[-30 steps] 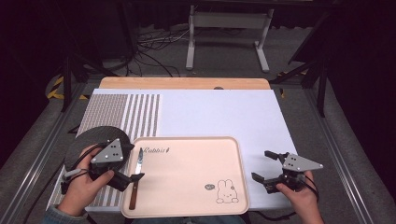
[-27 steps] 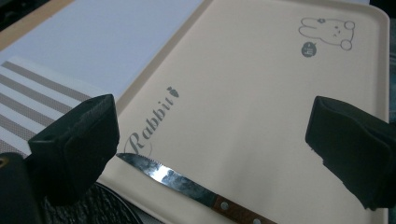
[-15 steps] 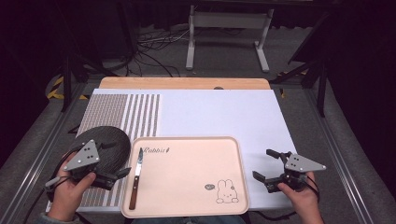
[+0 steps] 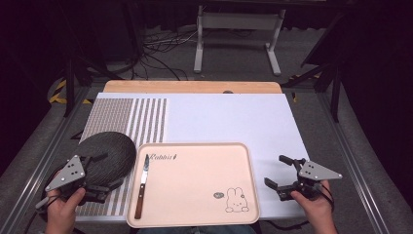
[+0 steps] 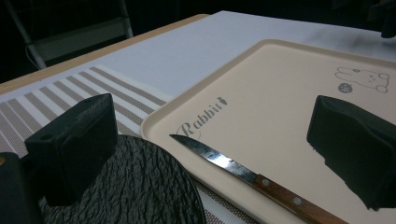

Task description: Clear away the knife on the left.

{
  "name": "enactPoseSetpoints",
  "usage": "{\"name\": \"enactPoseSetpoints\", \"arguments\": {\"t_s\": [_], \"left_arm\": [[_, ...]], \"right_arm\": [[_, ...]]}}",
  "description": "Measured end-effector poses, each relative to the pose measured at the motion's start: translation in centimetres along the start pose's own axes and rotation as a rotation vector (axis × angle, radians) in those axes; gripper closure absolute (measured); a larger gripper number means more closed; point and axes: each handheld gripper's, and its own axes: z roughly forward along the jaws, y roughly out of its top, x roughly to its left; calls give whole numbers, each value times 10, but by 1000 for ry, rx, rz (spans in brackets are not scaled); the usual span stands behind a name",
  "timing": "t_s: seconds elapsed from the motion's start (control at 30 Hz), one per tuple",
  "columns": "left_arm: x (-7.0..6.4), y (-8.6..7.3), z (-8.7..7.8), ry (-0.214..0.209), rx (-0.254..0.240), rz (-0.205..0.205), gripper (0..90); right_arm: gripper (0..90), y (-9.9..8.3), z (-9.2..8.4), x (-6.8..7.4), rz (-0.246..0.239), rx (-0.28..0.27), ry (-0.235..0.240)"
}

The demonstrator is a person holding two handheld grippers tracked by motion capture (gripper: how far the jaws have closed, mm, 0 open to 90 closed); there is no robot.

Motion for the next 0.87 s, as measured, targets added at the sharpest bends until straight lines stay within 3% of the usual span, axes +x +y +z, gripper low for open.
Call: {"name": "enactPoseSetpoints", "arguments": {"t_s": [0.23,0.37,0.87], "left_arm": [[6,-20,-3,41,-17,-29,28],[8,-29,-5,48,-28,-74,26],[7,-30,-4,44,-15,-69,22]], "right_arm": [[33,-2,-3,-1,9,-19,-16],[33,-2,-4,-1,9,-28,-17],[33,-3,-4,-1,12,-26,-22]]}}
